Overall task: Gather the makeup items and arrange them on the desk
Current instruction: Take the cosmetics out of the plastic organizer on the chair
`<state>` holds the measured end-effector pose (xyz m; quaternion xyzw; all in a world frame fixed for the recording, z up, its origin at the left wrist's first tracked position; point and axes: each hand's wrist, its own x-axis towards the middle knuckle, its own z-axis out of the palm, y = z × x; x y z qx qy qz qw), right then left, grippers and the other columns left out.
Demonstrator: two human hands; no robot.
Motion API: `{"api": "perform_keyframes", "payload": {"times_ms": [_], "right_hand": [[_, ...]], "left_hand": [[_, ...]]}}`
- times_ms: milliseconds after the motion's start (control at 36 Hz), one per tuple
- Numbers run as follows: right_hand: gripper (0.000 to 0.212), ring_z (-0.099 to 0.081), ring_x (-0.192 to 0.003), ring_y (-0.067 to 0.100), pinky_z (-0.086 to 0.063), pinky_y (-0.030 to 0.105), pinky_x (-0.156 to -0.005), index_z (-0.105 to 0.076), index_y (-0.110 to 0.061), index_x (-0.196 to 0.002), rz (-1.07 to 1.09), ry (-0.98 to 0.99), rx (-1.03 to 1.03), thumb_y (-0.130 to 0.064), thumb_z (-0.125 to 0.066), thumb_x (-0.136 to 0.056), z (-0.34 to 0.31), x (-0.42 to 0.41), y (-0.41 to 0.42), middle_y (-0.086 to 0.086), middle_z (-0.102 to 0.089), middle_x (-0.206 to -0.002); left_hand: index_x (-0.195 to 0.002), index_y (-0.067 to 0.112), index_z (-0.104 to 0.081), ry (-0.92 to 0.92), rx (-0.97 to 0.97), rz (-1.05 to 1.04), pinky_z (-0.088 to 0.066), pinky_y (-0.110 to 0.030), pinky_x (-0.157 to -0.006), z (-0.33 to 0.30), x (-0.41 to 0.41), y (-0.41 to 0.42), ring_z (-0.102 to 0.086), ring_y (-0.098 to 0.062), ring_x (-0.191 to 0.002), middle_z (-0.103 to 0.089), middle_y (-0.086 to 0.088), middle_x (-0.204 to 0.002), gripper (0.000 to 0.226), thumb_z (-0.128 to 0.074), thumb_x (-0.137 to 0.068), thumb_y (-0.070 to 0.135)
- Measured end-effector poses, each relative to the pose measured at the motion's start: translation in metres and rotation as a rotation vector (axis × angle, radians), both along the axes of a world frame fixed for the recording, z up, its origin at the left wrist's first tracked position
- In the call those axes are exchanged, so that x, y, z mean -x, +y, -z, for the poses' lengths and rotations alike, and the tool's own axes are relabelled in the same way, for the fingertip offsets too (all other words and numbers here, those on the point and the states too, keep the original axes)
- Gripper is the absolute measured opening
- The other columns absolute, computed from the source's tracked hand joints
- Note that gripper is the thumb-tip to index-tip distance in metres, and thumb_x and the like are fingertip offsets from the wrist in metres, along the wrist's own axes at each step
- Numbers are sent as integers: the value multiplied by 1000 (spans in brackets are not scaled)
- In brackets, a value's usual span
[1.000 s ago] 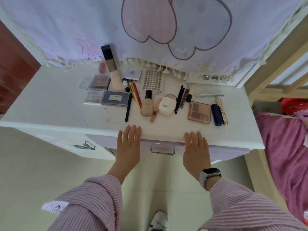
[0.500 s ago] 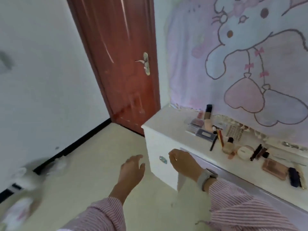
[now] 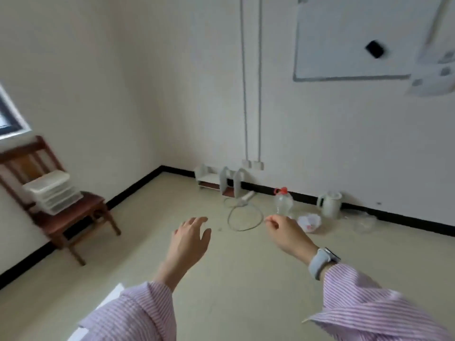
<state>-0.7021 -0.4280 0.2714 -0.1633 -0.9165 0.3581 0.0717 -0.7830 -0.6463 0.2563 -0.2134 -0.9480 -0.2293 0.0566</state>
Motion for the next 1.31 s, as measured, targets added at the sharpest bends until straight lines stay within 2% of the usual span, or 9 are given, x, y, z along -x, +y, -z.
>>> {"api": "perform_keyframes", "payload": {"times_ms": [139,250,389,528,694,861,944,1139,1306], "right_hand": [[28,-54,-113,25,-36,25,-92,-62,-9,-114,-379,13,-59,-16,-43,-95,4,100,-146,8,-64,-118],[27,-53,-114,24,-32,22,-91,-62,-8,-114,-611,-4,-74,-15,-43,-95,12,166,-244,9,-63,-119],[27,-53,-114,20,-35,22,-93,-62,-10,-113,-842,-38,-88,-17,-43,-95,31,255,-341,6,-63,-119],[28,-54,-111,18,-38,23,-91,-60,-13,-115,-966,-70,-114,-20,-42,-95,31,369,-414,4,-62,-119],[27,-56,-107,19,-39,23,-87,-61,-12,-114,-1019,-81,-109,-18,-42,-95,19,489,-496,5,-64,-114],[28,-56,-109,19,-41,27,-92,-61,-13,-113,-1074,-122,-102,-19,-41,-95,33,584,-579,4,-64,-115],[29,-56,-109,19,-41,26,-91,-61,-12,-114,-1095,-148,-107,-19,-40,-95,42,630,-619,5,-63,-115],[28,-57,-104,17,-42,24,-86,-61,-15,-114,-1029,-179,-89,-20,-41,-95,61,762,-714,3,-64,-113],[28,-55,-101,14,-39,22,-84,-60,-17,-115,-941,-222,-81,-21,-40,-96,58,857,-771,0,-63,-112]], "left_hand": [[-127,18,-53,-9,-114,-330,-37,-37,-100,7,25,-151,-48,-20,-118,-54,0,-128,35,-49,-94,29],[-125,15,-55,-16,-167,-534,-38,-36,-99,22,44,-238,-49,-22,-117,-56,-2,-126,34,-52,-93,25],[-125,14,-55,-35,-180,-698,-38,-36,-99,42,105,-320,-49,-20,-119,-56,-3,-126,35,-51,-93,26],[-124,15,-55,-42,-151,-792,-40,-37,-97,38,206,-388,-50,-21,-117,-56,-3,-124,33,-50,-93,26],[-124,15,-54,-60,-158,-868,-40,-38,-96,28,305,-459,-50,-21,-116,-56,-3,-123,32,-49,-93,26],[-127,16,-53,-124,-239,-983,-38,-37,-100,48,372,-537,-48,-17,-120,-54,-1,-127,34,-49,-94,25],[-126,16,-53,-146,-254,-1003,-38,-37,-100,61,418,-576,-48,-17,-119,-54,-1,-127,34,-49,-94,25],[-127,16,-52,-139,-302,-942,-38,-40,-101,76,560,-674,-48,-16,-120,-55,0,-127,35,-48,-94,25],[-125,15,-54,-126,-269,-878,-40,-41,-98,69,680,-744,-52,-19,-115,-57,-2,-123,33,-49,-93,23]]}}
